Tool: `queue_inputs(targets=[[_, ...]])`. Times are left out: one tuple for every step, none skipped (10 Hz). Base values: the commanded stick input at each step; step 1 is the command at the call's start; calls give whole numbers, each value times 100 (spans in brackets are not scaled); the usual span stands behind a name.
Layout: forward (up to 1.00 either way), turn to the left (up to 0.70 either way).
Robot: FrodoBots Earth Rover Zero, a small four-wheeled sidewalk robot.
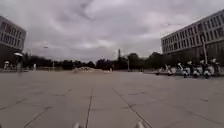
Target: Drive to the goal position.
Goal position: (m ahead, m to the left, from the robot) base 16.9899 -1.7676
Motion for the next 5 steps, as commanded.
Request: queue_inputs(targets=[[45, 0], [45, 0], [45, 0], [45, 0], [45, 0]])
